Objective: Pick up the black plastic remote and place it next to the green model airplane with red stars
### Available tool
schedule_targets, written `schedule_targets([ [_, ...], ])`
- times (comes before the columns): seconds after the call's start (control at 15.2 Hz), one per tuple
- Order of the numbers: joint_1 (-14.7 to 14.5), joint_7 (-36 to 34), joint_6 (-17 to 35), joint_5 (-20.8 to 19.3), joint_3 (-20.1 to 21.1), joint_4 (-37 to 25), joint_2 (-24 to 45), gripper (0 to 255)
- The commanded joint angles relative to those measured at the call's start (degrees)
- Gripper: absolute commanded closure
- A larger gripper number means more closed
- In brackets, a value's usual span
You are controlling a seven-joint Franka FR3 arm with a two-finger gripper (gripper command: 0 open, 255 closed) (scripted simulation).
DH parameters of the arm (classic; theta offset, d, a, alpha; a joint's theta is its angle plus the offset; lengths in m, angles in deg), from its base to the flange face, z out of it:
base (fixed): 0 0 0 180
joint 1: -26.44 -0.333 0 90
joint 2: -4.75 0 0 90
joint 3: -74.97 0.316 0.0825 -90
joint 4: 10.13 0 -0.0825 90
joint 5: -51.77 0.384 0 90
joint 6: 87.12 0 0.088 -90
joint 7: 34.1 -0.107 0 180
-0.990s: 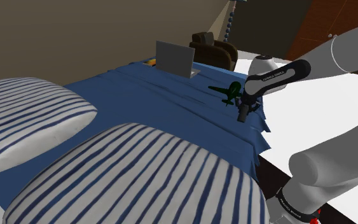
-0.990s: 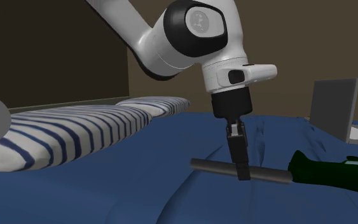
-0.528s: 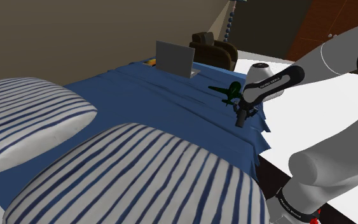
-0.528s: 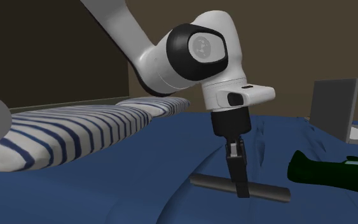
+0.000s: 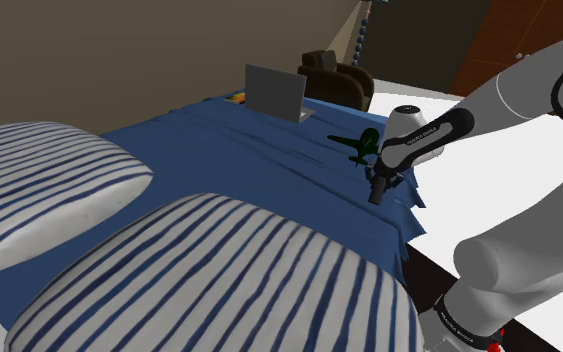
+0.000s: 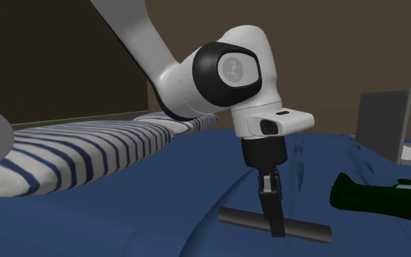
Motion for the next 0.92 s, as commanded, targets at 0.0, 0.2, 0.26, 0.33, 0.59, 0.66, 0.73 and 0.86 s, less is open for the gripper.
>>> schedule_targets([
  [0.0,0.00,-0.01,0.02,-0.01,0.00,0.00,0.01,255],
  [0.2,0.00,-0.01,0.03,-0.01,0.00,0.00,0.01,0],
  [0.26,0.00,-0.01,0.02,-0.01,0.00,0.00,0.01,0],
  [0.33,0.00,-0.01,0.02,-0.01,0.00,0.00,0.01,0],
  [0.59,-0.86,1.43,-4.18,2.10,0.13,-0.48,-3.78,0],
  [0.66,-1.26,2.01,-6.31,2.98,0.19,-0.86,-5.55,0],
  [0.73,-1.58,2.41,-8.00,3.60,0.22,-1.23,-6.88,0],
  [0.86,-1.61,2.41,-8.00,3.59,0.20,-1.23,-6.88,0],
])
